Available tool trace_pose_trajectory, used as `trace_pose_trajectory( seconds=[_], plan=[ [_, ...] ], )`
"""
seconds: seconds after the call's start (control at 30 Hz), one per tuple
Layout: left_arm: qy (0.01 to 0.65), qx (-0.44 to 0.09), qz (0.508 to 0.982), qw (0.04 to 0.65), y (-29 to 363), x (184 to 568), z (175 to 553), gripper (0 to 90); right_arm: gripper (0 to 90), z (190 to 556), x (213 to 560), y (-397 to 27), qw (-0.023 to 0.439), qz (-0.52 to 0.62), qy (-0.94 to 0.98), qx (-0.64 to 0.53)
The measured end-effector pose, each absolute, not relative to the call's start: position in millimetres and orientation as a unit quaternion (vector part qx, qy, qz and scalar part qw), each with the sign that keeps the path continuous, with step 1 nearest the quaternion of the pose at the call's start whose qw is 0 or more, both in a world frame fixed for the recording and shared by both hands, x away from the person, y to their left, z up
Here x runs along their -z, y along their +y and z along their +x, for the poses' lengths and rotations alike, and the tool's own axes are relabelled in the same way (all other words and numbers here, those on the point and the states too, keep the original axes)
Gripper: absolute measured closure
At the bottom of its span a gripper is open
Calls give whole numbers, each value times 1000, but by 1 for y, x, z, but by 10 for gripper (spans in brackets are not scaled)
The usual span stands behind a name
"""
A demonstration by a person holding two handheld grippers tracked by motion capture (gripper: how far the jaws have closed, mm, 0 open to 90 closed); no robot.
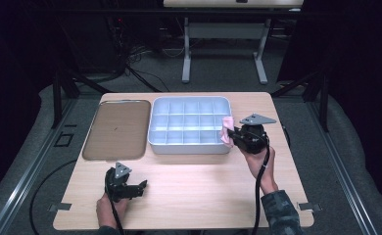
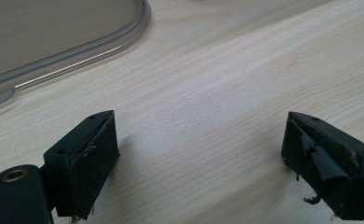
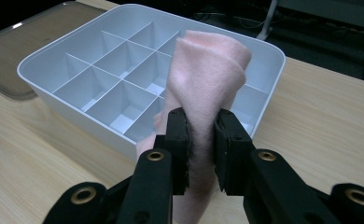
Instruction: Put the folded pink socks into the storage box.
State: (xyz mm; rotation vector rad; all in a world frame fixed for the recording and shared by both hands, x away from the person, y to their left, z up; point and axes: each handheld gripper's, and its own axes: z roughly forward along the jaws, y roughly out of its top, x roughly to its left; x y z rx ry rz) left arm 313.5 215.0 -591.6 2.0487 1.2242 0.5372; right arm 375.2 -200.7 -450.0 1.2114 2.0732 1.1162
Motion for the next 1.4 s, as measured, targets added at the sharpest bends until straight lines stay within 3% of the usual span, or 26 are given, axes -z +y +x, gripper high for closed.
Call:
trace_pose_trajectory(
  seconds=[0.8,1.4],
  plan=[
    [470,-206,788,341,215,592,314,106,768,434,492,-188,232,470,766,-371],
    [469,-207,788,341,215,592,314,107,758,441,509,-183,227,472,784,-334]
  ],
)
